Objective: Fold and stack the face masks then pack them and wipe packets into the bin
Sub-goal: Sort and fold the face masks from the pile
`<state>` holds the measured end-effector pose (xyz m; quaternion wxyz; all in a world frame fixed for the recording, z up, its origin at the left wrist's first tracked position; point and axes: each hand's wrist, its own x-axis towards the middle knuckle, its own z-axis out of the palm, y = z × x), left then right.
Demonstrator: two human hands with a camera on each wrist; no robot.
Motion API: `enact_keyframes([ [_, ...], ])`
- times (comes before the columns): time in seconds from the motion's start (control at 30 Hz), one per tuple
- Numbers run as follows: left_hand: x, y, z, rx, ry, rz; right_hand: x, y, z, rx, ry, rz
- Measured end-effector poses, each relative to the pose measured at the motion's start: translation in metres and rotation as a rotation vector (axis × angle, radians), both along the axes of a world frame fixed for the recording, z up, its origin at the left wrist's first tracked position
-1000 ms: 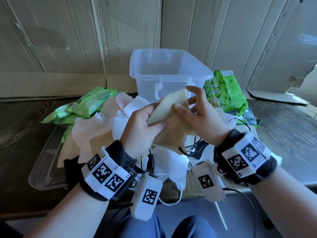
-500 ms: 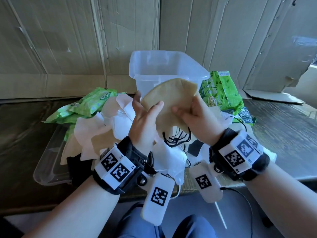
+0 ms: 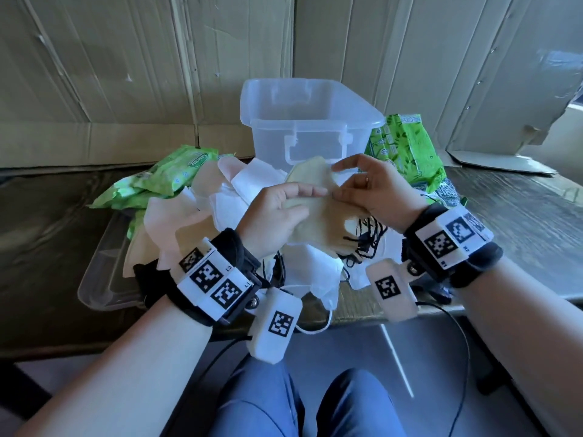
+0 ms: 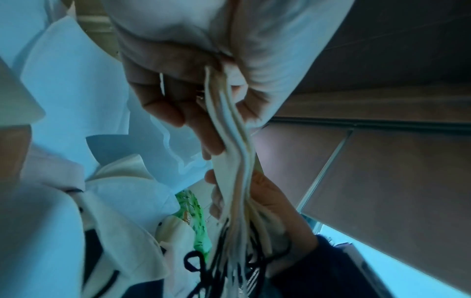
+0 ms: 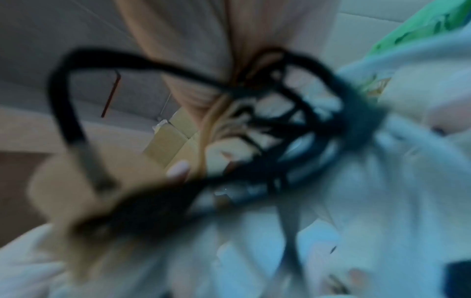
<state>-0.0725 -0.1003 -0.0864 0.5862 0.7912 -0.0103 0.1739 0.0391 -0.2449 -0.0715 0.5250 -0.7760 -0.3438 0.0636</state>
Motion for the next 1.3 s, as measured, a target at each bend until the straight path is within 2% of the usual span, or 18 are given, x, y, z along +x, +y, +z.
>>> enact_keyframes([
  [0.07, 0.0, 0.003, -0.003, 0.017, -0.007, 0.096, 0.01, -0.004, -0.002, -0.213, -0.182, -0.168],
  [0.13, -0.002, 0.009, -0.006, 0.046, -0.032, 0.158, 0.019, -0.011, -0.003, -0.493, -0.286, -0.337],
  [0.23, -0.003, 0.015, -0.01, 0.06, -0.05, 0.209, 0.031, -0.015, -0.018, -0.883, -0.266, -0.35],
  [0.3, -0.002, 0.016, -0.013, 0.065, -0.064, 0.24, 0.035, -0.012, -0.029, -0.969, -0.239, -0.345],
  [0.5, -0.007, 0.018, -0.015, 0.077, -0.039, 0.235, 0.04, 0.004, -0.047, -1.018, -0.184, -0.302],
  [0.57, -0.008, 0.022, -0.014, 0.079, -0.056, 0.254, 0.044, 0.005, -0.039, -1.066, -0.257, -0.332],
  [0.63, -0.009, 0.026, -0.014, 0.076, -0.058, 0.27, 0.044, 0.002, -0.019, -0.949, -0.293, -0.377],
  [0.7, -0.008, 0.03, -0.016, 0.043, -0.037, 0.268, 0.039, -0.006, 0.006, -0.678, -0.255, -0.43],
  [0.8, -0.005, 0.027, -0.013, -0.02, -0.033, 0.242, 0.03, -0.008, 0.032, -0.343, -0.371, -0.512],
  [0.9, 0.0, 0.016, -0.01, -0.123, 0.011, 0.209, 0.004, 0.003, 0.04, -0.134, -0.429, -0.434],
  [1.0, 0.005, 0.004, -0.003, -0.377, 0.086, 0.061, -0.023, 0.017, 0.029, -0.069, -0.42, -0.201],
  [1.1, 0.006, 0.003, 0.003, -0.673, 0.028, -0.016, -0.041, 0.027, 0.012, -0.136, -0.329, 0.056],
  [1.13, 0.006, 0.004, 0.003, -0.707, 0.02, -0.005, -0.043, 0.028, 0.008, -0.147, -0.314, 0.114],
  [1.2, 0.006, 0.007, 0.001, -0.639, 0.025, 0.068, -0.043, 0.029, 0.004, -0.114, -0.301, 0.206],
  [1.3, 0.007, 0.01, -0.006, -0.594, -0.004, 0.157, -0.036, 0.025, 0.0, -0.019, -0.169, 0.298],
])
